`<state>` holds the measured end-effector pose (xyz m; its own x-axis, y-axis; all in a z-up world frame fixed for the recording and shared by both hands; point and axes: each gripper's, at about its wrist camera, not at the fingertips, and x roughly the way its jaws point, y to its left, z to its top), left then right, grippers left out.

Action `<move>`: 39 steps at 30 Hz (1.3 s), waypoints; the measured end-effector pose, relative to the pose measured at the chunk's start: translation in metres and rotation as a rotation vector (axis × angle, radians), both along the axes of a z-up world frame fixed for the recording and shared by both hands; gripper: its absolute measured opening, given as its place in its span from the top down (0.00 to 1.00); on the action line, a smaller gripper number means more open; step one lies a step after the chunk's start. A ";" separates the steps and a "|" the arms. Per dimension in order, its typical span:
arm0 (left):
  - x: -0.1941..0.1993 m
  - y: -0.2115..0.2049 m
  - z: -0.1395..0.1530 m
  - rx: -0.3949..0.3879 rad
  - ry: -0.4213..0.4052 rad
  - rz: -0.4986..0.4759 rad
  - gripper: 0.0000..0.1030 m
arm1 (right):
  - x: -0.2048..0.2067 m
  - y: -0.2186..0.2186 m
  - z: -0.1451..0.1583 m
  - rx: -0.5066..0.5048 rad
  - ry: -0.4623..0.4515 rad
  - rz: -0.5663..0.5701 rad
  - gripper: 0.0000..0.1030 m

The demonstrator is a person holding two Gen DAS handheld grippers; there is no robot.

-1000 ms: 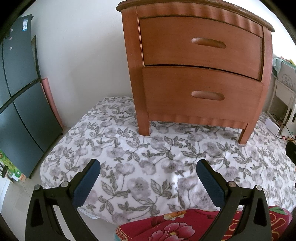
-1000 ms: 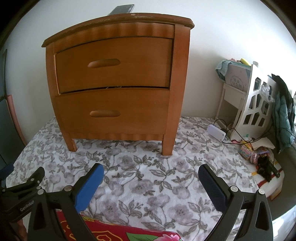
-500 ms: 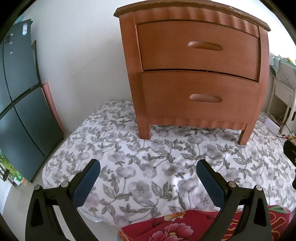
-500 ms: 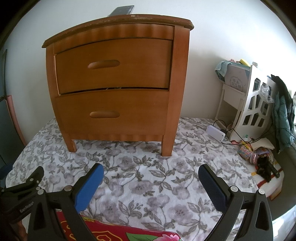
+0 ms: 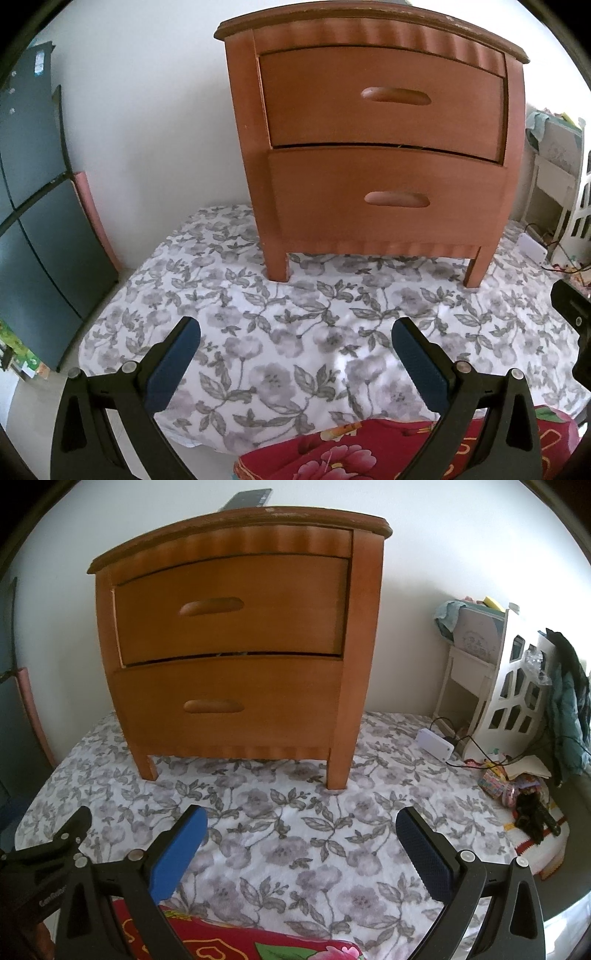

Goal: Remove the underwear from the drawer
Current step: 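Reach the right tool to the lower drawer handle and grasp it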

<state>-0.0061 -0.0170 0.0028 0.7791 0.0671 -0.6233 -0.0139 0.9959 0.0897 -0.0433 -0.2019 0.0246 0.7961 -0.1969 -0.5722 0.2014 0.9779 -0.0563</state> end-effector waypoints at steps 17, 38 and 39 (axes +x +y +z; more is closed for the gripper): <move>0.039 0.060 0.002 -0.153 -0.039 0.050 0.00 | 0.102 0.029 0.043 -0.286 -0.005 0.243 0.00; 0.056 0.089 -0.022 -0.208 -0.077 0.034 0.00 | 0.236 0.085 -0.016 -0.682 0.107 0.368 0.01; 0.056 0.089 -0.021 -0.208 -0.077 0.032 0.00 | 0.239 0.086 -0.017 -0.697 0.111 0.370 0.01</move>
